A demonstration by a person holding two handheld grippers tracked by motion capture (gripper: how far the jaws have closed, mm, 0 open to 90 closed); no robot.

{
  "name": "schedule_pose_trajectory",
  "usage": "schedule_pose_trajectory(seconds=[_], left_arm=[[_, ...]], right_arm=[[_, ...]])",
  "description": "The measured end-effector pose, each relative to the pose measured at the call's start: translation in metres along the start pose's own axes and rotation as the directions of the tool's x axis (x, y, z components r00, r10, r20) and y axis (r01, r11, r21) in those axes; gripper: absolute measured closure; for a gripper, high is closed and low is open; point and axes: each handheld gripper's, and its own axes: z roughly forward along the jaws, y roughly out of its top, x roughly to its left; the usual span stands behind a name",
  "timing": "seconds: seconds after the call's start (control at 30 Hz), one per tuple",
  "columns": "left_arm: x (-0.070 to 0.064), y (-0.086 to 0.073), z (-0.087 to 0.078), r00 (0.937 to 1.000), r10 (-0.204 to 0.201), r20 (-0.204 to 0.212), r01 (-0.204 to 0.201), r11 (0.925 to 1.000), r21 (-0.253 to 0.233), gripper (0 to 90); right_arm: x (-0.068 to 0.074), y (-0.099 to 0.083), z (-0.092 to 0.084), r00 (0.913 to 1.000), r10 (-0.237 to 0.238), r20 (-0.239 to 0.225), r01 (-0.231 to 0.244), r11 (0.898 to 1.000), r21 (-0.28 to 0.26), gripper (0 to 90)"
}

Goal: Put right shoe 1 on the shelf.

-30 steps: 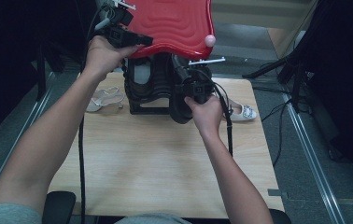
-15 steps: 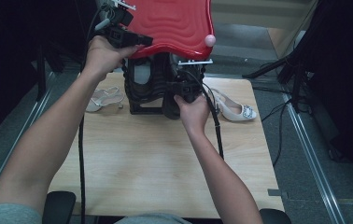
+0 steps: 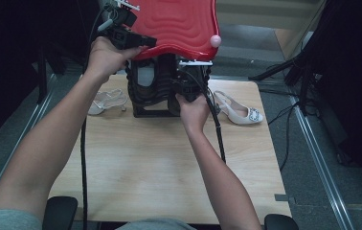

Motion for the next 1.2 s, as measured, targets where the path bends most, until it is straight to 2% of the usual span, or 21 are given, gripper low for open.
schedule_pose_trajectory(seconds=[0.17, 0.23, 0.3, 0.4, 0.53, 0.57, 0.77, 1.0, 1.2], left_arm=[[0.000, -0.001, 0.000, 1.0000, -0.004, -0.006, 0.004, 1.0000, -0.006, 90.0], [-0.001, -0.001, 0.000, 0.9999, -0.009, -0.008, 0.009, 0.9999, -0.010, 90.0], [0.000, -0.002, 0.000, 0.9999, -0.009, -0.008, 0.009, 0.9999, -0.010, 90.0], [-0.001, -0.002, 0.000, 0.9999, -0.010, -0.012, 0.010, 0.9999, -0.008, 90.0], [-0.001, -0.002, 0.000, 0.9999, -0.007, -0.010, 0.007, 0.9999, -0.013, 90.0], [-0.001, -0.002, 0.000, 0.9999, -0.009, -0.010, 0.008, 0.9999, -0.013, 90.0], [-0.001, -0.002, 0.000, 0.9999, -0.012, -0.010, 0.012, 0.9999, -0.010, 90.0], [-0.001, -0.001, 0.000, 0.9998, -0.016, -0.010, 0.016, 0.9998, -0.010, 90.0], [-0.001, -0.001, 0.000, 0.9997, -0.021, -0.010, 0.021, 0.9997, -0.008, 90.0]], right_arm=[[0.000, 0.000, 0.000, 0.9995, 0.018, -0.027, -0.018, 1.000, 0.001, 75.1], [0.000, 0.000, -0.001, 0.9973, 0.030, -0.067, -0.030, 1.000, 0.002, 69.4], [0.001, 0.000, 0.000, 0.9950, 0.042, -0.090, -0.041, 0.999, 0.010, 69.8], [0.004, -0.001, 0.000, 0.9964, 0.026, -0.080, -0.024, 0.999, 0.023, 69.5], [0.004, -0.002, -0.002, 0.9948, 0.041, -0.093, -0.036, 0.998, 0.048, 66.3], [0.005, -0.002, -0.005, 0.9960, 0.040, -0.081, -0.036, 0.998, 0.049, 66.6], [0.009, -0.001, -0.023, 0.9894, 0.084, -0.118, -0.076, 0.995, 0.072, 69.1], [0.015, -0.015, -0.050, 0.9839, 0.045, -0.173, -0.029, 0.995, 0.096, 78.1], [0.015, -0.035, -0.061, 0.9823, 0.003, -0.187, 0.019, 0.993, 0.115, 84.2]])
